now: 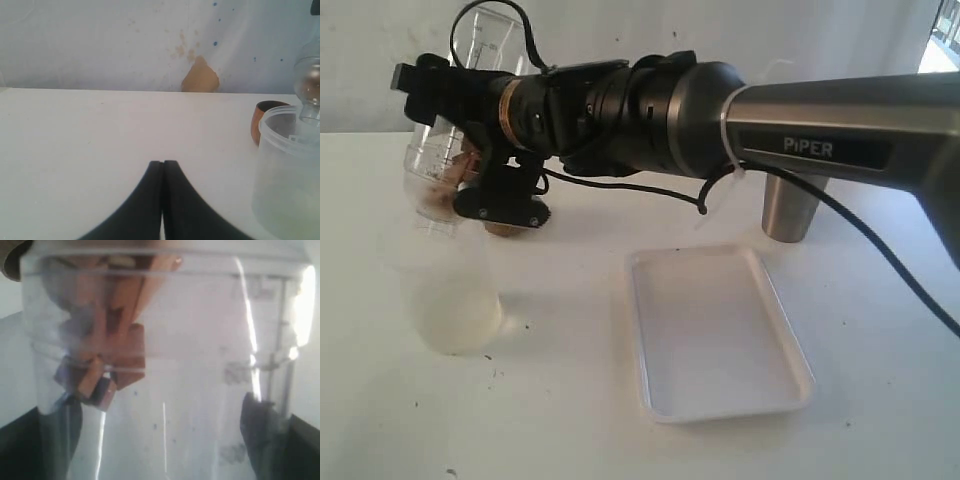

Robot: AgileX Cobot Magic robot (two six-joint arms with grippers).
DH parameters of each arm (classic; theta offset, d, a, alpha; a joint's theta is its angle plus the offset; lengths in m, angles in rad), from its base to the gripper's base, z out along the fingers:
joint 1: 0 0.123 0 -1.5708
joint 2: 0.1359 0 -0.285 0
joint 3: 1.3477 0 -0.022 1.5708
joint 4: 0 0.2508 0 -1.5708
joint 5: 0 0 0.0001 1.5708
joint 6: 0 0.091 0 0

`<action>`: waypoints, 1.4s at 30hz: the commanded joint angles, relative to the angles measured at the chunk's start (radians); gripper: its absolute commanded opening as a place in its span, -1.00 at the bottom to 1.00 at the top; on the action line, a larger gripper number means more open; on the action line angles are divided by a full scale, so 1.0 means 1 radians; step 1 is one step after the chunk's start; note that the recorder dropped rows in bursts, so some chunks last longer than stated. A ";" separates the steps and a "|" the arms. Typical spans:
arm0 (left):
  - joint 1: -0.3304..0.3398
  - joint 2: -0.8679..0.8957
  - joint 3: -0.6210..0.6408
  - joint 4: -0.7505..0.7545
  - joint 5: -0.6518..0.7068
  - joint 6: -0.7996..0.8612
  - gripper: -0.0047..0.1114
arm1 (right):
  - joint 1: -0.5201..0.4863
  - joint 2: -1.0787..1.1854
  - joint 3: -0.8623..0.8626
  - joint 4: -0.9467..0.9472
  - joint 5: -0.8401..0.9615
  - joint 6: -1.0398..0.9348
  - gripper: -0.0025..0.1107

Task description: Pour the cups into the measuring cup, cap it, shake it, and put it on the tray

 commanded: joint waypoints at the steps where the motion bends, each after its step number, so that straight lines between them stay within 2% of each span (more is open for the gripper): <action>1: -0.001 -0.005 0.005 0.003 -0.009 -0.003 -0.92 | -0.001 -0.007 -0.008 0.002 -0.041 0.132 -0.96; 5: -0.001 -0.005 0.005 0.003 -0.009 -0.003 -0.92 | -0.001 -0.007 -0.008 0.002 -0.053 0.147 -0.96; 12: -0.001 -0.005 0.005 0.003 -0.009 -0.003 -0.92 | -0.001 -0.007 -0.008 0.000 0.019 -0.104 -0.96; 18: -0.001 -0.005 0.005 0.003 -0.009 -0.003 -0.92 | -0.001 -0.007 -0.008 0.002 0.015 -0.002 -0.96; 23: -0.001 -0.005 0.005 0.003 -0.009 -0.003 -0.92 | -0.001 -0.007 -0.008 0.002 -0.007 0.004 -0.96; 30: -0.001 -0.005 0.005 0.003 -0.009 -0.003 -0.92 | -0.001 -0.006 -0.008 0.002 0.009 -0.138 -0.96; 32: -0.001 -0.005 0.005 0.003 -0.009 -0.003 -0.92 | -0.001 -0.006 -0.008 0.002 0.003 -0.120 -0.96; 37: -0.001 -0.005 0.005 0.003 -0.009 -0.003 -0.92 | -0.001 -0.006 -0.008 0.004 -0.016 0.086 -0.96; 42: -0.001 -0.005 0.005 0.003 -0.009 -0.003 -0.92 | -0.001 -0.006 -0.008 0.004 -0.019 0.093 -0.96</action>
